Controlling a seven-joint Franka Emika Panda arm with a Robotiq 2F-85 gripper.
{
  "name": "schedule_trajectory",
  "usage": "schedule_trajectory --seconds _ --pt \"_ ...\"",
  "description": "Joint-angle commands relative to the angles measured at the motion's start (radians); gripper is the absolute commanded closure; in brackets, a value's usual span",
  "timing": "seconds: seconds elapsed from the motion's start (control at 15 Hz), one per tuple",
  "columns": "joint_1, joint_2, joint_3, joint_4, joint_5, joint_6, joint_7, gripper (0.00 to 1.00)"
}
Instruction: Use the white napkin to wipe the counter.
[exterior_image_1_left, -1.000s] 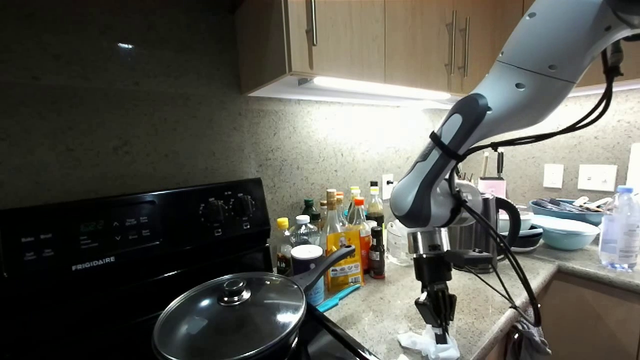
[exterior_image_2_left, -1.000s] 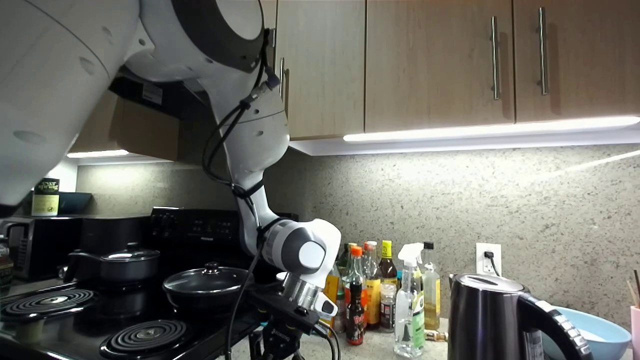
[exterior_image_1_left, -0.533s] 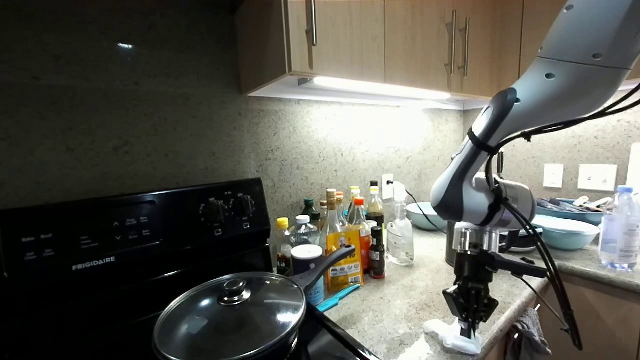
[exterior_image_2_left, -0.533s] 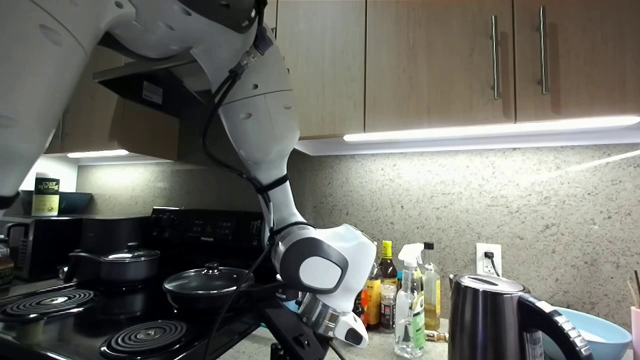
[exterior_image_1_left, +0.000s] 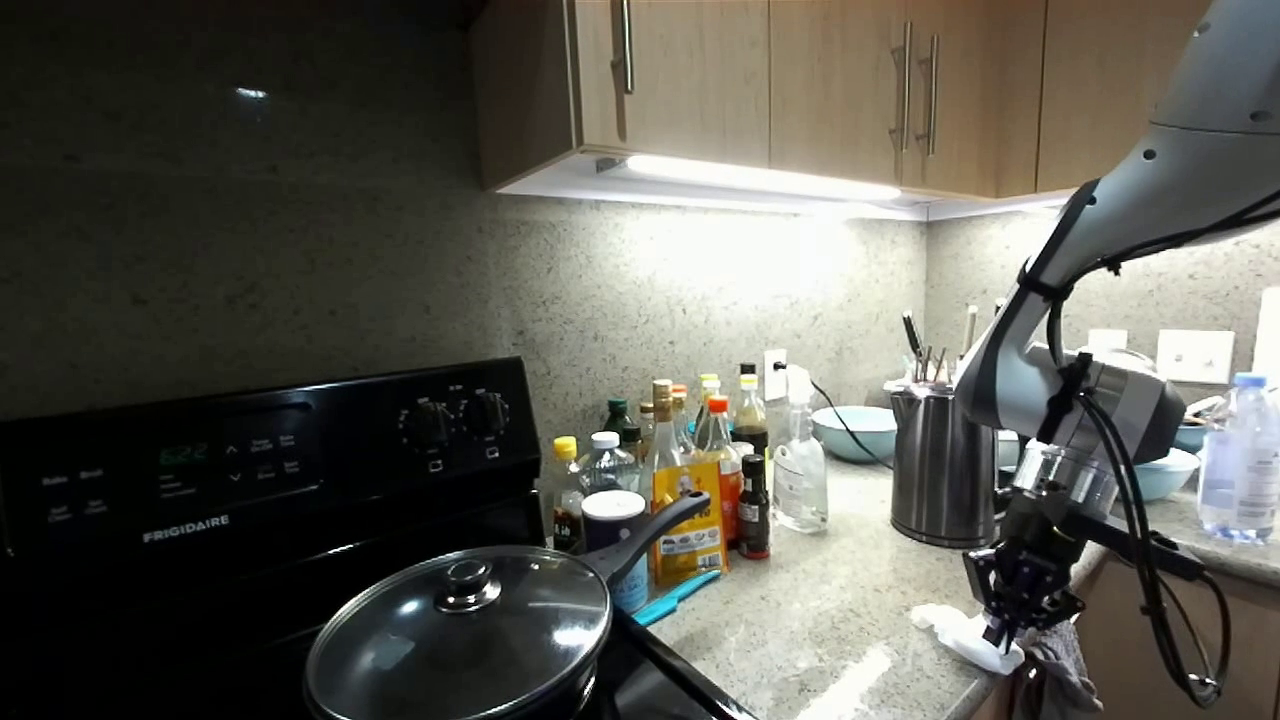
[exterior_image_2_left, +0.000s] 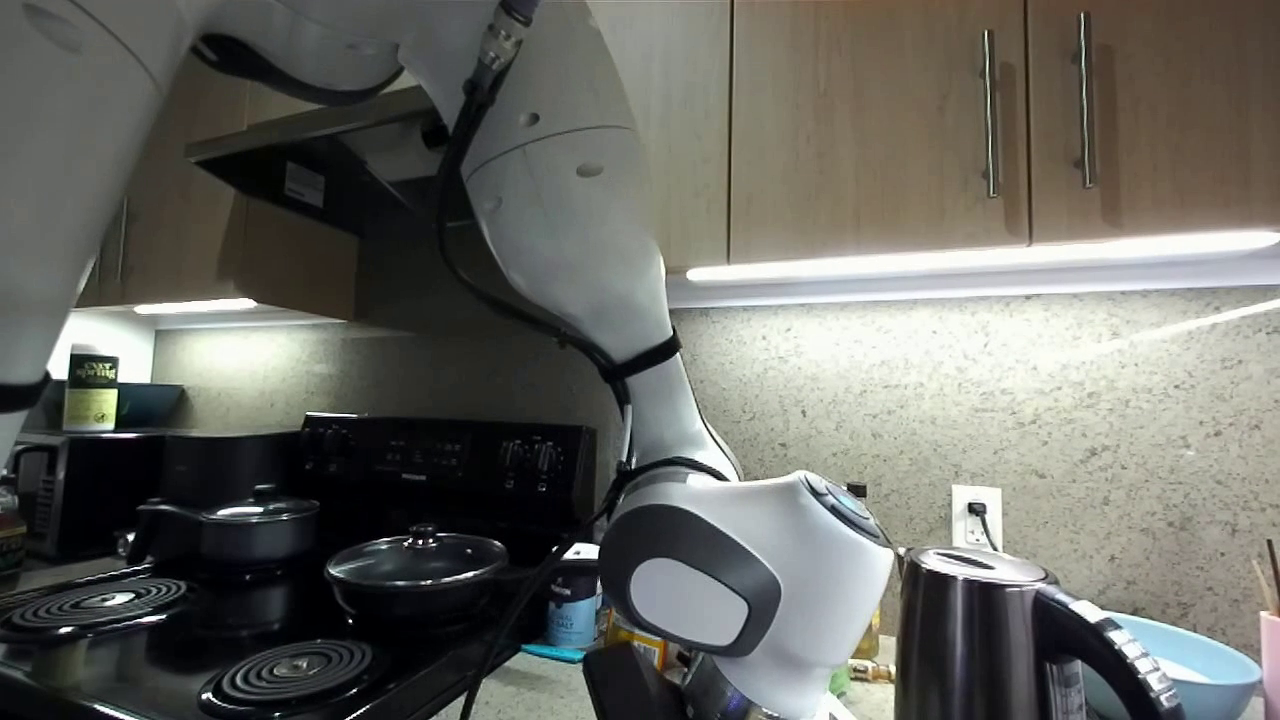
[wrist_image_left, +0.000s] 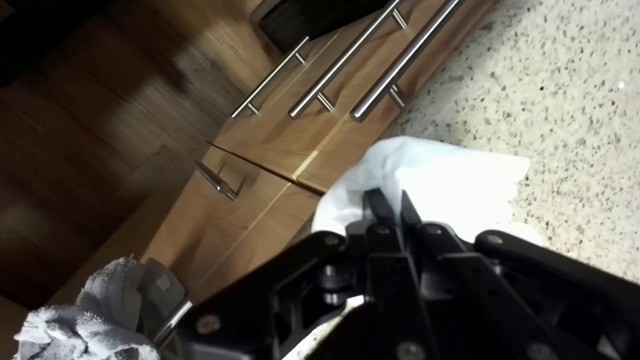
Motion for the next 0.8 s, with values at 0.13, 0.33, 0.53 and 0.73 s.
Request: schedule_trajectory --seconds 0.13,0.33,0.53,0.73 --pt "0.015 -0.001 -0.016 -0.002 0.014 -0.002 -0.021 0.94" --pt "0.013 0.045 -0.017 0.057 0.134 0.119 0.014 0.94" --pt "-0.014 0.095 -0.042 0.138 0.214 0.191 0.012 0.94" --pt "-0.041 0.137 -0.064 0.195 0.283 0.260 0.030 0.94"
